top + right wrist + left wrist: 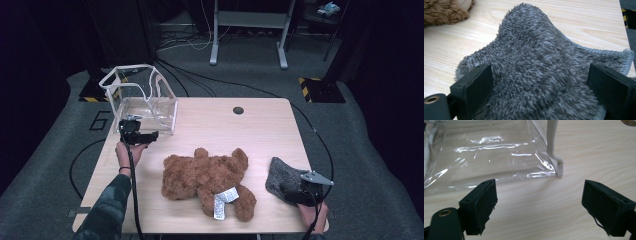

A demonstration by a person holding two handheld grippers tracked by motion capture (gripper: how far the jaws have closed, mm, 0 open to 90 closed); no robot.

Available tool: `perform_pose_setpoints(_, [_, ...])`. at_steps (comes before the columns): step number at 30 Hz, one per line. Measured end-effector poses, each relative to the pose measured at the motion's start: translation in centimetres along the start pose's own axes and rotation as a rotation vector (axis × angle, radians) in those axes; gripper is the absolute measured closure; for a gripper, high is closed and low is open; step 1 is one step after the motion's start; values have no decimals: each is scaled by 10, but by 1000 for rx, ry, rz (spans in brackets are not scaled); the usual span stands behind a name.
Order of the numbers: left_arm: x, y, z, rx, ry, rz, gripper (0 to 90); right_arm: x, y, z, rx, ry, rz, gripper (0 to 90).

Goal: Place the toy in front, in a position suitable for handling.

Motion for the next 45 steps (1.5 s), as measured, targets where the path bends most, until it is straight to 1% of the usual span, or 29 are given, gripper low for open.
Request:
perform_pose_setpoints(1, [2,-4,-1,-7,-1,14,119,0,0,0,-1,1,-1,58])
perform_pose_setpoints(2, [4,-8,-2,-2,-4,16,98,0,0,0,1,-1,1,58])
perform_pose_setpoints(3, [7,-12,-2,-14,-6,21,92,0,0,0,1,-1,2,58])
perform_pose_setpoints(4, [10,-16,-4,-11,-10,27,91,0,0,0,1,-1,1,59])
perform_pose_setpoints(6, [14,-23,-5,-7,-12,17,82,0,0,0,1,-2,2,58])
perform_pose_setpoints(7, [16,-28,-6,-17,-24,31,81,0,0,0,1,-2,1,59])
perform_pose_setpoints(9, [19,-37,-8,-13,-27,39,70,0,0,0,1,-2,3,59])
perform_pose_setpoints(11, [21,-46,-9,-19,-32,47,67,0,0,0,0,-2,3,59])
perform_pose_setpoints(12, [23,-53,-9,-26,-35,69,66,0,0,0,0,-2,4,60])
perform_pose_setpoints(14, [24,-62,-12,-7,-37,72,63,1,-1,1,-6,-7,0,62])
perform_pose_setpoints(16, [25,-73,-12,-31,-33,102,56,0,0,0,4,-4,-1,61])
perform_pose_setpoints(17, [25,-78,-12,-32,-32,106,52,0,0,1,-3,-2,3,61])
perform_pose_setpoints(18, [26,-82,-13,-30,-34,112,48,0,0,0,-1,-2,2,61])
perform_pose_setpoints(20, [27,-89,-13,-30,-19,116,47,0,0,0,-1,-3,3,61])
perform_pose_setpoints(21, [26,-93,-13,-32,-24,130,40,0,0,0,-1,-3,2,61])
perform_pose_setpoints(23, [25,-100,-14,-16,-27,132,29,0,0,0,2,-3,3,61])
perform_pose_setpoints(24, [24,-103,-15,-6,-18,122,27,0,0,0,-2,-3,4,61])
perform_pose_setpoints(25, [24,-106,-16,-3,-26,126,23,0,0,0,-2,-3,4,60])
perform_pose_setpoints(26, [23,-108,-17,-1,-18,129,20,0,0,0,0,-2,4,60])
perform_pose_setpoints(27, [22,-111,-17,0,-21,132,17,0,0,0,-1,-2,3,61])
perform_pose_setpoints(29, [20,-115,-19,-18,4,116,11,0,0,0,-1,-2,3,61])
perform_pose_setpoints(31, [20,-116,-21,-21,20,106,10,0,0,0,-2,-2,4,61])
perform_pose_setpoints(32, [20,-117,-22,-40,30,101,10,0,0,0,-6,0,5,61])
perform_pose_setpoints(33, [20,-118,-23,-30,34,88,5,0,0,0,-7,2,3,62])
perform_pose_setpoints(35, [21,-121,-23,-31,45,61,5,0,0,0,-5,-1,4,63])
perform_pose_setpoints(36, [21,-121,-24,-22,48,53,5,0,0,0,-5,-1,4,63])
perform_pose_setpoints(38, [22,-122,-23,-28,47,64,4,1,0,0,-6,4,7,62])
perform_pose_setpoints(42, [23,-122,-24,-28,53,57,4,2,0,-1,-11,15,21,55])
perform_pose_setpoints(45, [23,-122,-24,-35,44,59,4,4,0,-2,-23,28,32,46])
Point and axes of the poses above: each handheld gripper's, and its own axes: x roughly backward along the jaws, y roughly out of its top, z roughly to its left, the point moved 6 cm from there along -x, roughly forward along the jaws, and after that the axes turned 11 degrees about -x, right-handed, at the moved point
